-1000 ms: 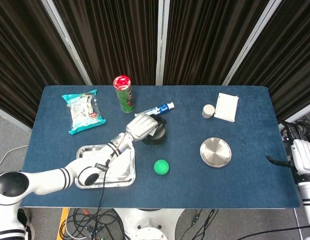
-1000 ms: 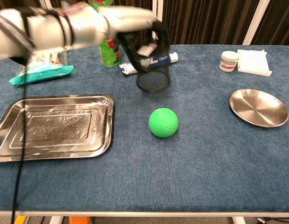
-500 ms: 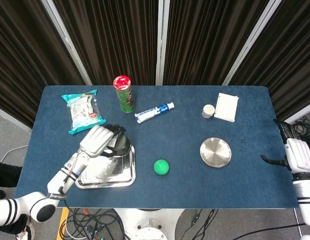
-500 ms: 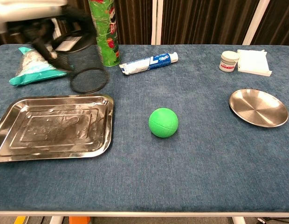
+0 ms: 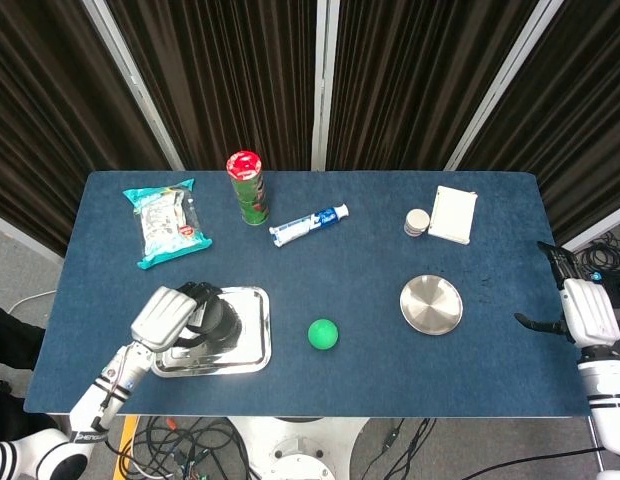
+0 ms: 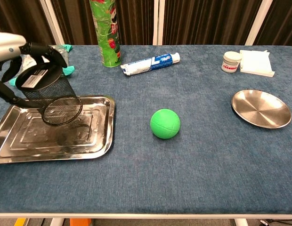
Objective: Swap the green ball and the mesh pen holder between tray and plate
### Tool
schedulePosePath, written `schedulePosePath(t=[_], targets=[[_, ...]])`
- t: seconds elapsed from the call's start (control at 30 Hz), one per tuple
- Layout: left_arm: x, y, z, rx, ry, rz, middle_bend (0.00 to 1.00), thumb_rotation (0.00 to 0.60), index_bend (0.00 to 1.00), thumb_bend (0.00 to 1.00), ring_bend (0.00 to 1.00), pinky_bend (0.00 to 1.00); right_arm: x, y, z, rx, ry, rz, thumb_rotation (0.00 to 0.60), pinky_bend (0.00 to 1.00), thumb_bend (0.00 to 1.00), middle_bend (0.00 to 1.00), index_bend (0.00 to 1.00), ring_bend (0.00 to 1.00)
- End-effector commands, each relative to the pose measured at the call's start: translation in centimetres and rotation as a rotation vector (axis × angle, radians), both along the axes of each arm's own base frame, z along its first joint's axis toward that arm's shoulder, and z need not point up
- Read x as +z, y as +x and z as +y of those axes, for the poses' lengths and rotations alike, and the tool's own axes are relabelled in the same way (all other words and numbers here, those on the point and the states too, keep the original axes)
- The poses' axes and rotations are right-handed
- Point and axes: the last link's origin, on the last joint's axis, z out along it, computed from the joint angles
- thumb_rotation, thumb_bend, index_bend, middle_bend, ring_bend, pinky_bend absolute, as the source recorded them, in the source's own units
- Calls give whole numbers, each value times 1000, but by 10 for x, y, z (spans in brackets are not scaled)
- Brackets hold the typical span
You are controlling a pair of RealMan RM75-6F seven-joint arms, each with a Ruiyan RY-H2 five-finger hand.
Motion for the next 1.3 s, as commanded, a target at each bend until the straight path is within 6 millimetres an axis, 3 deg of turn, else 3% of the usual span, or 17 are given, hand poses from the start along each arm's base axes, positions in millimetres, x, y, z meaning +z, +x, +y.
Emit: schedulePosePath(t=[0.03, 0.3, 0.5, 0.7, 1.0, 1.1, 1.3], targets=[[-7, -4, -1, 3, -13, 11, 446, 600, 486, 284, 402, 707, -1, 1, 0, 2, 4, 1, 600, 152, 34, 81, 0, 0], [-18, -13, -3, 18, -37, 38, 395, 600, 425, 271, 346, 676, -2, 1, 0, -2, 8, 8, 600, 152, 33, 81, 0, 0], [-13, -15, -2, 10, -45, 60, 257, 600, 238, 207, 190, 529, -3, 3, 0, 2, 10, 9, 600, 153, 31, 81, 0, 0], [-5, -11, -4, 17, -49, 42, 168, 600, 185, 154, 113, 451, -4, 7, -2, 15, 20, 18, 600, 153, 33, 80, 0, 0], [24, -9, -11, 21, 20, 44, 144, 600, 178, 144, 91, 425, -3, 30, -10, 76, 46, 52, 600, 153, 31, 79, 0, 0], [39, -13, -14, 47, 69, 46, 143, 600, 175, 145, 91, 419, -7, 47, -14, 125, 79, 46, 600, 153, 33, 78, 0, 0], [90, -39, -30, 153, 256, 66, 143, 600, 175, 145, 91, 397, -19, 97, -23, 279, 191, 86, 600, 154, 30, 78, 0, 0]])
